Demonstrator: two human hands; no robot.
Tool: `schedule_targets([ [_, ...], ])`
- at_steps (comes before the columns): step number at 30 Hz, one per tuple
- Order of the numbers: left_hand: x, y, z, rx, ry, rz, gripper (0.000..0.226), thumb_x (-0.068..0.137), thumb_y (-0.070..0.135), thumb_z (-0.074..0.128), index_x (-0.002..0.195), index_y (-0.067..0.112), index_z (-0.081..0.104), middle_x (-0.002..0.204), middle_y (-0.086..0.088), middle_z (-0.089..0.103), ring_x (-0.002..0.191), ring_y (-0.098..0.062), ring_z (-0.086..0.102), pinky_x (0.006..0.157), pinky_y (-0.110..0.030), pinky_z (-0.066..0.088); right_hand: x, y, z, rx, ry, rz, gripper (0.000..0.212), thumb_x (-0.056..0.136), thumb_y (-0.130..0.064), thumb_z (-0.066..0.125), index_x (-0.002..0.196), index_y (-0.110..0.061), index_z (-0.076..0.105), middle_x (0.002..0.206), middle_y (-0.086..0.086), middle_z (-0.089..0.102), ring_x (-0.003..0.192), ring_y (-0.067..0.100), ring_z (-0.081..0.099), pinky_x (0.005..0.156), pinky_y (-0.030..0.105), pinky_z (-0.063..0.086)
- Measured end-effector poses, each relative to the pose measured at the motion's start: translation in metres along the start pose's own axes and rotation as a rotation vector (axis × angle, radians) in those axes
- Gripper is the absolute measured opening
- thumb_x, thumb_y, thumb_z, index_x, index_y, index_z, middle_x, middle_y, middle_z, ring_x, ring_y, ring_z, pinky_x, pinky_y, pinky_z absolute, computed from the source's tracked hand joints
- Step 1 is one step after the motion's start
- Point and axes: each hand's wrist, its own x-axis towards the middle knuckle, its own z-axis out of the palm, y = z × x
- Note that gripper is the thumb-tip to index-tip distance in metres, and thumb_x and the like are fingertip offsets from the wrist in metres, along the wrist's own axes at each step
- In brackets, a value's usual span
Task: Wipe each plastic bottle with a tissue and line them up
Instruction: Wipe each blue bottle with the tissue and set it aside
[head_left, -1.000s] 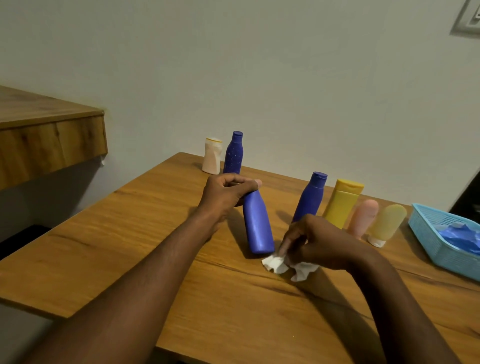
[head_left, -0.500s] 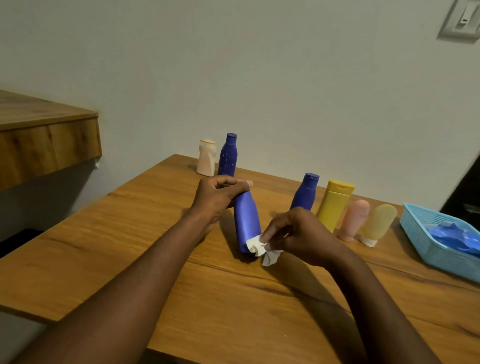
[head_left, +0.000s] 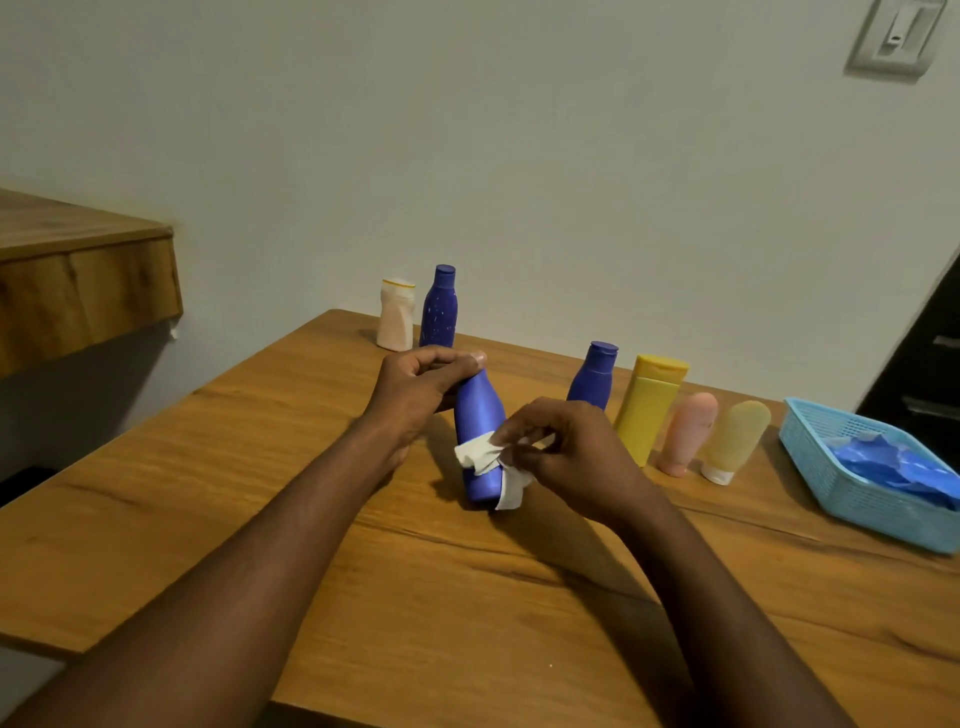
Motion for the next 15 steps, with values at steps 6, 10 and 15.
schedule_targets([
  [6, 0.0, 0.0, -0.001, -0.007, 0.006, 0.017, 0.02, 0.089, 0.02, 0.081, 0.106, 0.01, 0.08, 0.106, -0.004, 0.079, 0.103, -0.024, 0.075, 0.089, -0.036, 0.063, -0.003, -0.001, -0.012, -0.031, -0.324, 0.067, 0.028, 0.079, 0.004, 0.073, 0.089, -0.02, 0.081, 0.094, -0.009, 0.073, 0.089, 0.006, 0.068, 0.08, 0.027, 0.059],
  [10, 0.0, 0.0, -0.002, -0.01, -0.007, 0.012, 0.021, 0.089, 0.02, 0.08, 0.108, 0.011, 0.079, 0.108, -0.004, 0.078, 0.104, -0.023, 0.074, 0.089, -0.036, 0.062, -0.003, 0.004, -0.012, -0.053, -0.227, 0.05, 0.03, 0.079, 0.003, 0.072, 0.087, -0.025, 0.079, 0.093, -0.01, 0.071, 0.09, 0.006, 0.067, 0.08, 0.031, 0.059],
  [15, -0.005, 0.0, 0.005, 0.017, -0.071, 0.017, 0.022, 0.09, 0.024, 0.079, 0.107, 0.011, 0.079, 0.107, -0.003, 0.078, 0.102, -0.023, 0.074, 0.089, -0.036, 0.063, -0.001, 0.003, -0.007, -0.071, 0.005, -0.007, 0.035, 0.084, -0.002, 0.072, 0.085, -0.037, 0.07, 0.095, -0.016, 0.066, 0.091, 0.0, 0.062, 0.075, 0.02, 0.053],
])
